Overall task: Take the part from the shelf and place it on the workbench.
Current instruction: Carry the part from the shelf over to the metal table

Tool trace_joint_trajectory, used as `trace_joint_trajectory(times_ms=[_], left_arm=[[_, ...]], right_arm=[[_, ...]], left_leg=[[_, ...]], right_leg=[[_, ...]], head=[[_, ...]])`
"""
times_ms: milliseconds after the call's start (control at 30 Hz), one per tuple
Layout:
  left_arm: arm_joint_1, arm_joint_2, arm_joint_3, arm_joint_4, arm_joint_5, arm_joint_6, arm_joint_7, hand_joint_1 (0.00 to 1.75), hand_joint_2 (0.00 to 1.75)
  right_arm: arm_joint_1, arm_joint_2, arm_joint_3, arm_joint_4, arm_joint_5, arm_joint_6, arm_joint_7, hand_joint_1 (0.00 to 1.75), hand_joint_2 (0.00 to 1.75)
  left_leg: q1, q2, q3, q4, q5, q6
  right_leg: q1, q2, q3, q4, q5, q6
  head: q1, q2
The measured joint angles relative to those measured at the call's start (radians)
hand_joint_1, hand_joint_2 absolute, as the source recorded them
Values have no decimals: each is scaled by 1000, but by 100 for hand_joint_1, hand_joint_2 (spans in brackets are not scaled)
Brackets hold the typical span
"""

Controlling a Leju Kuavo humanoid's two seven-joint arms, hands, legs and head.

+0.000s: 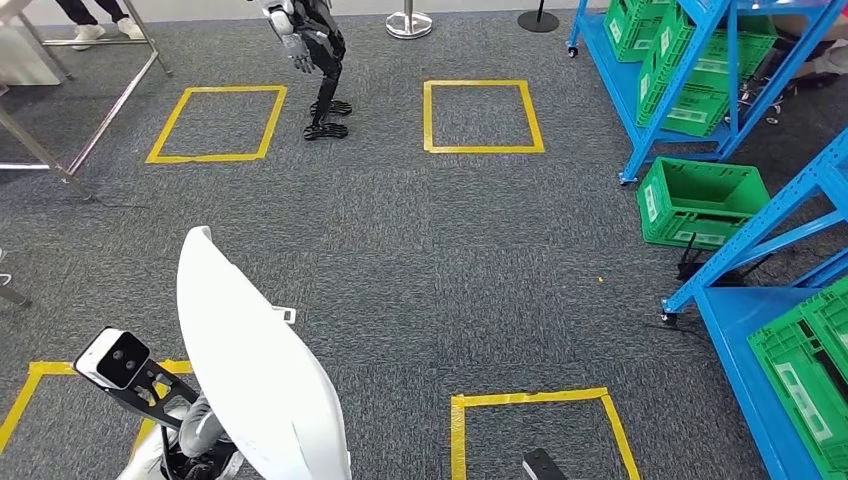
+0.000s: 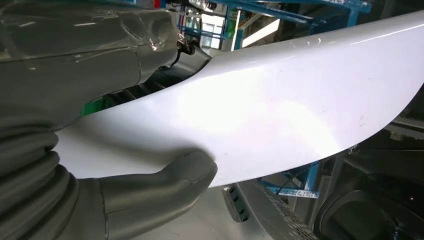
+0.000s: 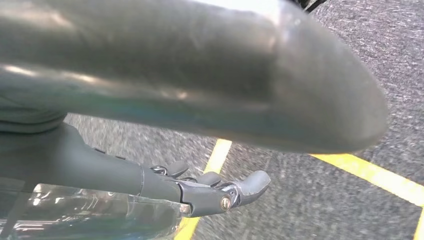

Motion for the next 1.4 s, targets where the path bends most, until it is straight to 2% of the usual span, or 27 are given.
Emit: trace_joint_trajectory(times_ms=[33, 67, 100, 167, 233, 300, 367, 400, 433, 500, 533, 567, 600, 667, 733, 800, 833, 867, 967, 1000, 1033, 1100, 1167, 1200, 1267, 1333, 1400], left_arm=[[0, 0, 3, -4, -5, 3, -3, 175, 175], [0, 0, 4, -8, -11, 5, -7, 175, 175], [1, 0, 5, -12, -15, 7, -10, 175, 175], [5, 2, 5, -18, -21, 11, -14, 175, 175], [7, 4, 4, -23, -22, 16, -18, 175, 175], [7, 5, 3, -26, -21, 22, -21, 175, 175], [9, 7, 2, -26, -21, 26, -21, 175, 175], [10, 7, 2, -26, -22, 26, -21, 175, 175], [11, 8, 1, -26, -22, 27, -22, 175, 175], [12, 9, 1, -27, -22, 32, -23, 175, 175], [12, 10, 1, -27, -23, 36, -25, 175, 175], [13, 12, 2, -29, -26, 40, -27, 175, 175], [15, 14, 2, -32, -29, 43, -29, 175, 175], [19, 20, 2, -37, -34, 45, -31, 175, 175], [21, 24, 2, -38, -35, 45, -32, 175, 175], [21, 24, 2, -38, -35, 45, -32, 175, 175], [21, 24, 2, -38, -35, 45, -32, 175, 175], [18, 24, 1, -38, -36, 45, -31, 175, 175], [2, 20, -5, -35, -24, 44, -12, 175, 175], [-3, 18, -8, -34, -14, 44, -1, 175, 175], [-8, 16, -10, -33, -3, 45, 8, 175, 175], [-23, 11, -13, -33, 17, 48, 23, 175, 175], [-39, 4, -16, -33, 33, 54, 31, 175, 175], [-46, 1, -17, -31, 39, 56, 34, 175, 175], [-53, -5, -21, -28, 48, 58, 37, 175, 175], [-65, -11, -26, -23, 57, 56, 38, 175, 175], [-79, -18, -32, -14, 63, 54, 38, 175, 175]], right_arm=[[-4, 1, 2, 0, 7, 2, 8, 0, 0], [-7, 1, 4, 0, 14, 5, 18, 0, 0], [-9, 1, 6, 0, 20, 8, 29, 0, 0], [-12, -2, 10, -2, 30, 14, 43, 0, 0], [-14, -6, 14, -5, 41, 17, 47, 0, 0], [-14, -10, 19, -7, 50, 18, 48, 0, 0], [-12, -14, 23, -7, 54, 18, 49, 0, 0], [-11, -16, 24, -7, 55, 18, 50, 0, 0], [-12, -17, 24, -7, 57, 18, 50, 0, 0], [-16, -19, 26, -7, 65, 18, 50, 0, 0], [-20, -18, 27, -7, 70, 18, 50, 0, 0], [-24, -17, 28, -7, 75, 17, 51, 0, 0], [-29, -17, 29, -8, 80, 18, 53, 0, 0], [-37, -16, 30, -9, 86, 24, 57, 0, 0], [-40, -16, 30, -10, 89, 30, 58, 0, 0], [-41, -16, 31, -10, 90, 32, 58, 0, 0], [-42, -17, 31, -11, 91, 37, 58, 0, 0], [-46, -22, 31, -11, 90, 49, 59, 0, 0], [-53, -48, 22, -11, 77, 86, 59, 0, 0], [-51, -54, 17, -11, 71, 91, 58, 0, 0], [-50, -58, 12, -11, 67, 93, 58, 0, 0], [-45, -61, 3, -11, 60, 97, 57, 0, 0], [-40, -63, -6, -11, 57, 97, 57, 0, 0], [-38, -63, -9, -11, 56, 97, 57, 0, 0], [-37, -63, -15, -11, 52, 95, 57, 0, 0], [-35, -64, -24, -12, 47, 92, 58, 0, 0], [-31, -68, -30, -10, 44, 88, 58, 0, 0]], left_leg=[[-7, 21, 30, -59, 19, 9], [-13, 35, 47, -91, 25, 15], [-18, 39, 51, -102, 24, 18], [-17, 13, 56, -114, 30, 24], [-10, -14, 70, -136, 41, 30], [-5, -39, 78, -145, 47, 33], [-5, -69, 78, -145, 47, 34], [-4, -85, 79, -144, 47, 32], [-3, -101, 80, -142, 45, 30], [2, -130, 80, -132, 38, 20], [3, -143, 77, -123, 33, 12], [3, -152, 72, -116, 29, 5], [3, -159, 66, -110, 26, -1], [5, -168, 61, -108, 26, -5], [7, -172, 60, -108, 25, -7], [8, -173, 60, -108, 25, -7], [8, -164, 59, -104, 23, -8], [9, -133, 38, -58, 0, -12], [11, -41, -85, 171, -89, -21], [12, -37, -93, 179, -80, -17], [10, -32, -69, 129, -48, -11], [-2, 7, 4, -12, 11, 9], [-17, 37, 42, -86, 27, 25], [-21, 35, 43, -91, 23, 28], [-20, 9, 54, -110, 30, 33], [-13, -17, 77, -140, 42, 37], [-9, -43, 89, -153, 48, 39]], right_leg=[[2, -9, 3, -1, -3, 2], [3, -18, 5, -1, -5, 6], [3, -28, 7, -2, -7, 10], [1, -43, 11, -4, -12, 18], [-1, -5, -1, 29, -29, 20], [-4, 52, -57, 141, -75, 16], [-6, 69, -125, 263, -112, 18], [-9, 71, -139, 279, -110, 26], [-13, 72, -132, 254, -89, 38], [-26, 94, -75, 117, -25, 63], [-30, 108, -47, 58, 0, 67], [-31, 119, -31, 22, 14, 65], [-30, 123, -26, 12, 17, 57], [-24, 109, -25, 13, 18, 41], [-22, 104, -24, 12, 18, 36], [-23, 103, -24, 11, 18, 35], [-24, 100, -23, 11, 18, 33], [-23, 91, -21, 10, 17, 27], [-10, 40, -13, 9, 7, 6], [-7, 26, -11, 9, 4, 4], [-4, 16, -7, 9, 1, 3], [1, -4, 1, 8, -6, 5], [3, -23, 6, 6, -11, 10], [3, -34, 8, 3, -12, 13], [3, -46, 17, -1, -16, 22], [3, -4, 4, 34, -34, 25], [-3, 51, -59, 147, -72, 22]], head=[[1, 0], [1, 0], [1, 0], [1, 0], [3, 0], [4, 0], [4, 0], [4, 0], [4, 0], [5, 0], [6, 0], [6, 0], [6, 0], [5, 0], [5, 0], [5, 0], [5, 0], [3, 0], [-1, 0], [-1, 0], [-1, 0], [-1, 0], [0, 0], [0, 0], [0, 0], [1, 0], [3, 0]])
